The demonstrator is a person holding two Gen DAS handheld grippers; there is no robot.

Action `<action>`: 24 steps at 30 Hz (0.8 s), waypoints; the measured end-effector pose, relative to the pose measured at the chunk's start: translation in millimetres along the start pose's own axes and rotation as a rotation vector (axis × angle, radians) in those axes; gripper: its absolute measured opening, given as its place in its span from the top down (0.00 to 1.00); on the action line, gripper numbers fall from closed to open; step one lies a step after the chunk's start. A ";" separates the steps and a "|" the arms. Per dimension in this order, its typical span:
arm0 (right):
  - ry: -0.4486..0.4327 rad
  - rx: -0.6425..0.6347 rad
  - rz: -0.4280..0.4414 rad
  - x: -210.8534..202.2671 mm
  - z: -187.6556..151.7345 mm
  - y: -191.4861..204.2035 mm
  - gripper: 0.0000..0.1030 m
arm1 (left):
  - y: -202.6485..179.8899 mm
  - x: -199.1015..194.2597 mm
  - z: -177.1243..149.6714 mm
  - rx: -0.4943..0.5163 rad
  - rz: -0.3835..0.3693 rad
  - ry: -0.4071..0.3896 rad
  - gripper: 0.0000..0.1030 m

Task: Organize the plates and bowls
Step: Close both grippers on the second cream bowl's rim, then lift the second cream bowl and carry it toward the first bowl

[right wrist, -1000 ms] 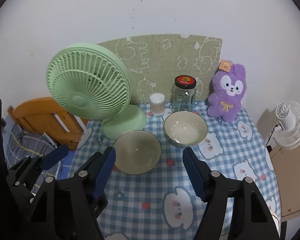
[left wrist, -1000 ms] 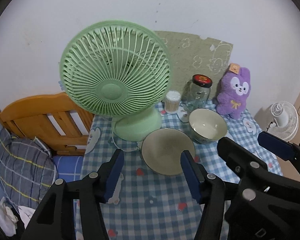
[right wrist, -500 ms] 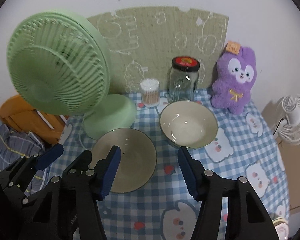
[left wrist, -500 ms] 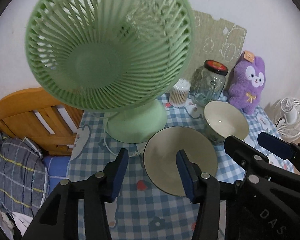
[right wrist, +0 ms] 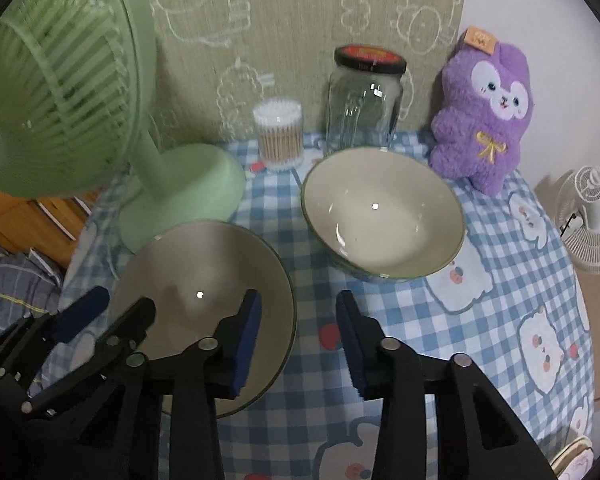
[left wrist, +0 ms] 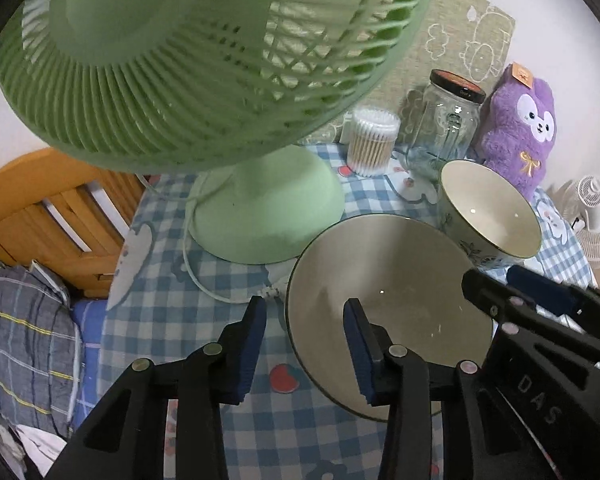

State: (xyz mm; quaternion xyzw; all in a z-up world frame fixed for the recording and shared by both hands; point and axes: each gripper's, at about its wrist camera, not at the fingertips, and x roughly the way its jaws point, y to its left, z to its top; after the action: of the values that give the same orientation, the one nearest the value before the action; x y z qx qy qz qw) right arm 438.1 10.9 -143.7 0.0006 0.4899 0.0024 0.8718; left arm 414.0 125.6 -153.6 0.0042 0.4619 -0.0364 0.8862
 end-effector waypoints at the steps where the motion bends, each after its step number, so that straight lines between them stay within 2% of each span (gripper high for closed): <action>1: 0.010 0.002 0.004 3.5 -0.7 -0.8 0.63 | 0.8 2.4 -0.1 -0.006 0.000 0.003 0.62; 4: 0.009 -0.014 0.001 8.5 -2.9 1.1 0.63 | 1.6 11.3 -0.5 -0.027 -0.017 0.025 0.65; 6: 0.012 -0.014 0.002 11.4 -2.8 1.4 0.69 | 0.6 14.4 -1.5 -0.026 -0.015 0.023 0.67; 8: 0.015 -0.014 0.002 13.6 -2.0 1.5 0.70 | -0.8 16.7 -2.4 -0.019 -0.015 0.022 0.69; 11: 0.003 -0.027 -0.011 15.1 -1.3 2.6 0.70 | -0.6 22.4 -2.7 -0.017 -0.013 0.033 0.77; 13: -0.005 -0.039 -0.018 16.0 -0.4 3.7 0.74 | -0.4 24.9 -2.8 -0.021 -0.011 0.037 0.84; 14: -0.002 -0.043 -0.009 16.8 -0.2 4.2 0.80 | 0.0 25.8 -2.8 -0.022 -0.010 0.038 0.86; 16: -0.003 -0.048 -0.006 17.3 0.0 5.6 0.82 | 1.5 28.3 -2.9 -0.026 -0.009 0.043 0.90; 18: 0.000 -0.044 0.007 17.9 0.1 5.4 0.87 | 3.0 28.9 -3.1 -0.028 -0.011 0.046 0.91; 24: 0.016 -0.034 0.017 16.7 0.4 5.7 0.88 | 3.6 26.8 -3.3 -0.035 -0.009 0.048 0.92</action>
State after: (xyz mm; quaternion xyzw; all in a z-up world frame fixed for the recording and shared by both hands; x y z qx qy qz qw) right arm 447.1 16.7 -157.7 -0.0102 0.4968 0.0182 0.8676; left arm 426.8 127.8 -177.5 -0.0122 0.4835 -0.0321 0.8747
